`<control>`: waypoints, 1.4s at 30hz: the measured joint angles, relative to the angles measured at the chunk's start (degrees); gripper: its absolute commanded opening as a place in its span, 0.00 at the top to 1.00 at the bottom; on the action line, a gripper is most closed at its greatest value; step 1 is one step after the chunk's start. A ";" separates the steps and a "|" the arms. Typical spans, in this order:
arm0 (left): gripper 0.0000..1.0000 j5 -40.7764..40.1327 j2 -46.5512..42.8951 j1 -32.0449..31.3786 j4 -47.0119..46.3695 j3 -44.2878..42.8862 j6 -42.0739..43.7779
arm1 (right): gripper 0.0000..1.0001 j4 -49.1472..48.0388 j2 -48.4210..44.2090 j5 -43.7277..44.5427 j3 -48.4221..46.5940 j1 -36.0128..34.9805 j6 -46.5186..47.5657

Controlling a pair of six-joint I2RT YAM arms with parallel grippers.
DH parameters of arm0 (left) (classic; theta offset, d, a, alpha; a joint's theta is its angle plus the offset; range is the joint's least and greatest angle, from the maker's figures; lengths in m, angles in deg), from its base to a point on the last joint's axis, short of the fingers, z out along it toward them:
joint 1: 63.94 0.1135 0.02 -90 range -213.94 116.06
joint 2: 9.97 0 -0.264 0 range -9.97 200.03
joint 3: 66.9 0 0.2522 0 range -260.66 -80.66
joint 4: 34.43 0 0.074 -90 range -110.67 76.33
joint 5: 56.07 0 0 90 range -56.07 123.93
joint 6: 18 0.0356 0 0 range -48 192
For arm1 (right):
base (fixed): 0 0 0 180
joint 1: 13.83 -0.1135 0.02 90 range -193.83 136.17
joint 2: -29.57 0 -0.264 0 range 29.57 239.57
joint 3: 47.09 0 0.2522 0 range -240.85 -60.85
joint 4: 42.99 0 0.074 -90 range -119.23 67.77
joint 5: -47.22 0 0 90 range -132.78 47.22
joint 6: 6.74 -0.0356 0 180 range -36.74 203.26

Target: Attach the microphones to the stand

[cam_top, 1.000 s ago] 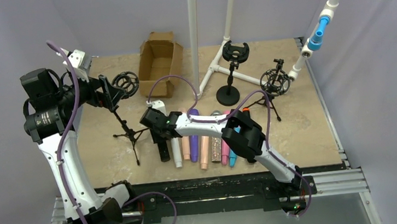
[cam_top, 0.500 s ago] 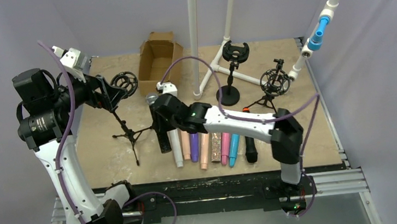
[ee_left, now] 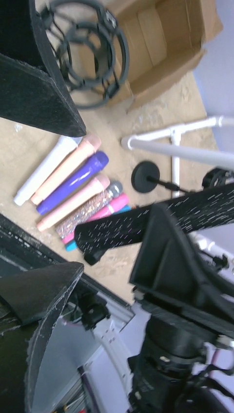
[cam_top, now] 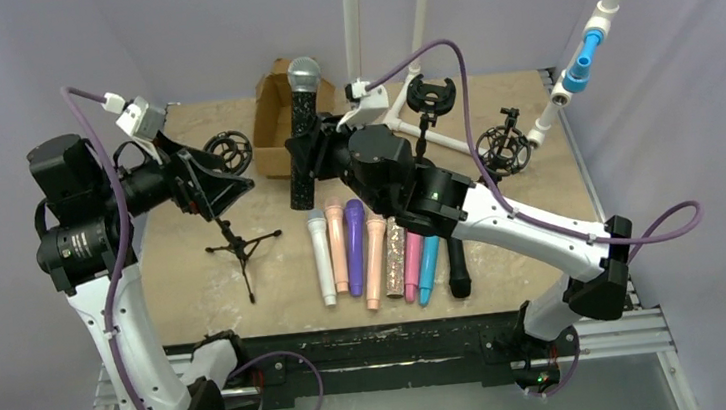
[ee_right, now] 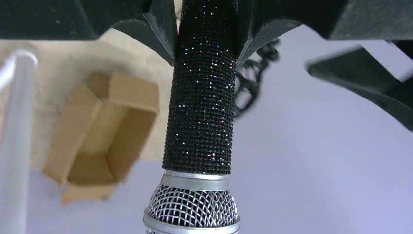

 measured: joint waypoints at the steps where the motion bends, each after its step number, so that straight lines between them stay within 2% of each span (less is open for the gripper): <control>1: 0.00 0.13 -0.70 -1.18 -0.11 0.61 -0.37 | 0.95 -1.60 0.92 0.15 -2.03 -0.15 1.75; 7: 0.00 -0.24 -3.61 -9.07 -1.14 3.19 -0.92 | 0.95 -10.43 5.88 -0.35 -10.25 -1.95 11.45; 17: 0.02 -0.24 -4.15 -10.36 -7.28 7.91 -3.45 | 0.92 -16.04 8.57 -3.98 -11.89 -4.94 17.66; 19: 0.13 -0.48 -4.17 -10.36 -8.39 9.57 -3.87 | 0.91 -16.59 9.05 -5.53 -12.48 -5.31 18.27; 22: 0.48 -0.94 -4.28 -10.36 -9.86 10.88 -4.24 | 0.84 -17.14 9.25 -7.65 -12.66 -5.49 18.91; 24: 0.73 -0.87 -4.55 -10.36 -10.62 11.28 -4.63 | 0.76 -17.55 9.25 -9.40 -12.66 -5.49 19.61; 27: 0.99 -0.50 -5.20 -10.62 -12.07 11.47 -5.09 | 0.55 -17.86 9.25 -11.78 -12.76 -5.07 20.20; 30: 1.00 -0.57 -5.57 -10.62 -12.61 11.50 -5.25 | 0.35 -15.98 9.25 -13.86 -14.05 -4.72 20.44; 32: 1.00 -0.39 -5.68 -10.62 -13.16 11.56 -5.03 | 0.30 -12.70 9.31 -16.83 -16.20 -3.96 19.93; 35: 1.00 -0.15 -5.95 -10.62 -13.94 12.00 -4.31 | 0.28 -5.38 11.28 -22.84 -23.34 -1.95 19.30; 37: 1.00 -0.04 -6.36 -10.62 -14.21 12.28 -3.91 | 0.28 -1.64 13.40 -26.77 -28.65 -0.15 18.51; 39: 1.00 0.07 -6.95 -10.62 -14.38 12.66 -3.52 | 0.34 1.49 15.19 -30.97 -32.52 1.92 17.59; 41: 1.00 0.13 -7.41 -10.62 -14.49 12.85 -2.95 | 0.46 3.52 15.78 -34.14 -33.51 3.39 16.65; 42: 0.91 -0.24 -7.56 -10.60 -14.21 12.92 -2.69 | 0.53 3.93 15.87 -35.43 -33.55 3.80 16.28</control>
